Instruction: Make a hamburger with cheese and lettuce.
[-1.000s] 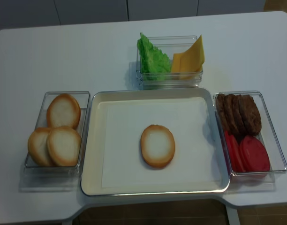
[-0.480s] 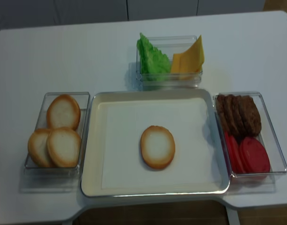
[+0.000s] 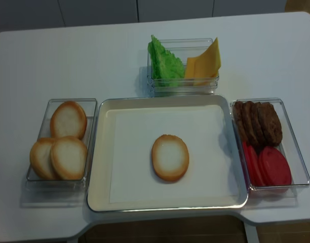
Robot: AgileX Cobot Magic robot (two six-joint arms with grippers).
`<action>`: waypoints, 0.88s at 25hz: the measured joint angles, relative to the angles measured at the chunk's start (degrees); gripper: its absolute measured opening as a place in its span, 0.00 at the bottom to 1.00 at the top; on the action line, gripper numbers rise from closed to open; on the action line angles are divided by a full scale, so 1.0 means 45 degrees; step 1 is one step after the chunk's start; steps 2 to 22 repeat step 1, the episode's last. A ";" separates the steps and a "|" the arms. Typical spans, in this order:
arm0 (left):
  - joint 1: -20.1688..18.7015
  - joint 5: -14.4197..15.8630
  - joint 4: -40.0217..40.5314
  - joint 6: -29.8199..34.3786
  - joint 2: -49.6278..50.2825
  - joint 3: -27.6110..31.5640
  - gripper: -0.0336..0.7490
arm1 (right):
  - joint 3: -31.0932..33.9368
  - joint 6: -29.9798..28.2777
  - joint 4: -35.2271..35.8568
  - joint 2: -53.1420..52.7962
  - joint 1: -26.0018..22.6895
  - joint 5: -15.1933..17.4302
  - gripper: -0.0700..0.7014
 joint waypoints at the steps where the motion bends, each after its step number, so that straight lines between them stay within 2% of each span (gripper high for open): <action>1: 0.0000 -0.0079 0.0000 0.0094 0.0000 0.0033 0.61 | 0.0000 0.0000 0.0000 0.0000 0.0000 0.0000 0.37; 22: 0.0000 -0.0079 0.0000 0.0094 0.0000 0.0033 0.61 | 0.0000 0.0000 0.0000 0.0000 0.0000 0.0000 0.37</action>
